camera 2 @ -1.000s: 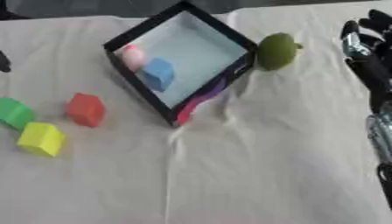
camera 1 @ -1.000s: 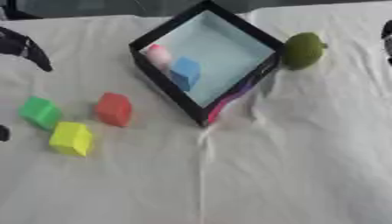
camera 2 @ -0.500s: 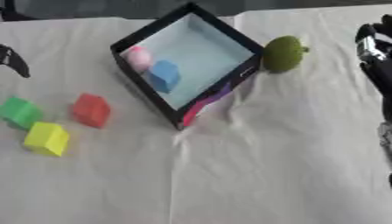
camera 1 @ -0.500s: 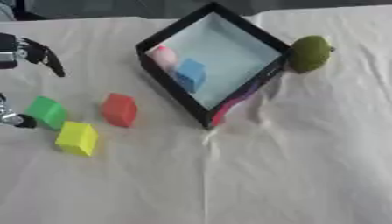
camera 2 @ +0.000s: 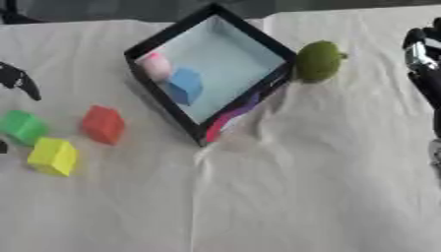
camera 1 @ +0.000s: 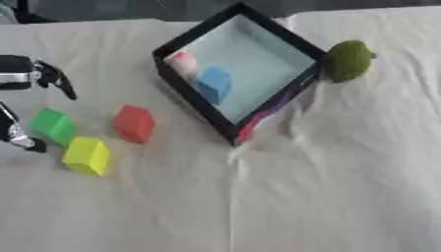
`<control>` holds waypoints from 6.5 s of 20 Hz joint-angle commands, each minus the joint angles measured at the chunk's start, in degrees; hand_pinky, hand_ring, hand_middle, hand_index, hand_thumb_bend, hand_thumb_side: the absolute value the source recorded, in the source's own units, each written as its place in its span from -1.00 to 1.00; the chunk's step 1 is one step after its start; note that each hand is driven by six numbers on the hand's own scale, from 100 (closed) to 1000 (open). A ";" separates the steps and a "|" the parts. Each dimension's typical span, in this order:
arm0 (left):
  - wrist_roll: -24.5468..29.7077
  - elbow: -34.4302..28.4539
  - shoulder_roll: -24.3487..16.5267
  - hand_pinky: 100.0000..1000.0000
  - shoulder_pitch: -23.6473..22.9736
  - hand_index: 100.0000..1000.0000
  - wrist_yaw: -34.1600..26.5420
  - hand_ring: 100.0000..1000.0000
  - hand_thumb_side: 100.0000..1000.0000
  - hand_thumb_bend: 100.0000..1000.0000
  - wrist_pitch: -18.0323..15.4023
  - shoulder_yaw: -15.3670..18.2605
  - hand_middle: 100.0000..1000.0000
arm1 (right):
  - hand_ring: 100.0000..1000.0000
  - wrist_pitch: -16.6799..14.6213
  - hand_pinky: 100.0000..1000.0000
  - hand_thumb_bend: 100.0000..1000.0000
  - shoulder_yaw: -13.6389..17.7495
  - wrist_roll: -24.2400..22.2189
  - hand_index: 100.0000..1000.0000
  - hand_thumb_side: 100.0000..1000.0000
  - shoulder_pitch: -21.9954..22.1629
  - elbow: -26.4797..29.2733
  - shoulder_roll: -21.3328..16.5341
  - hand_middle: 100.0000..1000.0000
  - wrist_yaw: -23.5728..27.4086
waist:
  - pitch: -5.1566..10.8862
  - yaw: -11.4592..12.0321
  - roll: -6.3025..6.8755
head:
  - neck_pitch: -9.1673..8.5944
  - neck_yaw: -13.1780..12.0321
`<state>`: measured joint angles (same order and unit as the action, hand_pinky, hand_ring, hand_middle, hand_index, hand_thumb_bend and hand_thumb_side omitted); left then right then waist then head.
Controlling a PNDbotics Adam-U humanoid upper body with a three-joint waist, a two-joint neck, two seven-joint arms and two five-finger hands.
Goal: Pick up objects on the table and place them in the box.
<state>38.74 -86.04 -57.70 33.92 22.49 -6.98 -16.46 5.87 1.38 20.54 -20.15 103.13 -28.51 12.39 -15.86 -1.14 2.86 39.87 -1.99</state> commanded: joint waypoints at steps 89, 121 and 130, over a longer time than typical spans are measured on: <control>-11.97 -18.41 6.69 0.68 15.86 0.74 -3.92 0.74 -0.42 0.00 9.34 5.83 0.61 | 0.65 2.98 0.76 -0.69 -0.23 -2.64 0.76 -0.24 0.13 -1.22 -1.39 0.70 2.56 | 2.76 1.55 0.11 | -0.40 1.78; -1.99 -28.55 -6.29 0.68 -12.17 0.67 -12.54 0.75 -0.31 0.12 14.98 5.23 0.58 | 0.62 2.27 0.75 -0.52 0.03 -2.55 0.77 -0.31 0.63 -1.53 -0.69 0.67 2.17 | 2.40 0.87 0.70 | 1.27 -1.91; -1.26 -23.23 -4.05 0.65 -10.24 0.62 -6.08 0.72 -0.45 0.20 17.95 0.91 0.54 | 0.61 2.33 0.75 -0.52 -0.22 -2.74 0.77 -0.30 0.48 -1.48 -0.54 0.67 2.08 | 2.17 0.11 0.82 | 0.84 -2.73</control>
<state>37.35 -109.65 -60.70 22.83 15.45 10.75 -15.62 8.23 0.99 17.81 -19.11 100.96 -28.04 14.43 -15.19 -1.06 3.05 41.20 -4.46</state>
